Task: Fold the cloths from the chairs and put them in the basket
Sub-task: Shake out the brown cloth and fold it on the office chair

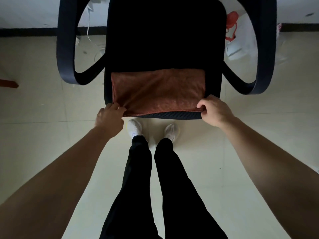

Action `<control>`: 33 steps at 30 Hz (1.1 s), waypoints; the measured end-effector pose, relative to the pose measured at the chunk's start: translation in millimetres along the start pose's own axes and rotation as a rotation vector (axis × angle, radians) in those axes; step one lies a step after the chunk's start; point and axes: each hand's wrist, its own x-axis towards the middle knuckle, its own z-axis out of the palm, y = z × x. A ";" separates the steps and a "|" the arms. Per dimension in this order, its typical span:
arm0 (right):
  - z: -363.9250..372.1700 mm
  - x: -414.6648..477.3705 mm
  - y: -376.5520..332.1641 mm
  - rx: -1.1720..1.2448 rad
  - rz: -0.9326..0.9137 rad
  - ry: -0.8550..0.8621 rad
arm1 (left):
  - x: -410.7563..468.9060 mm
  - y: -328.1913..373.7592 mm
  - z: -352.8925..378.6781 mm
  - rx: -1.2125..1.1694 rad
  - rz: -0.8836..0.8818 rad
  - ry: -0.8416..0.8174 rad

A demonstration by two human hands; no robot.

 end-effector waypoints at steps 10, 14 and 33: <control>1.0 40.7 -5.4 1.062 0.559 0.072 | 69.6 44.5 -25.1 0.061 0.229 0.182; 2.5 38.7 -7.0 1.073 0.422 -0.125 | 98.9 48.2 -19.0 0.081 0.137 0.031; -3.9 33.1 -2.2 0.558 0.611 -0.002 | 100.6 42.8 -14.3 0.163 0.181 0.042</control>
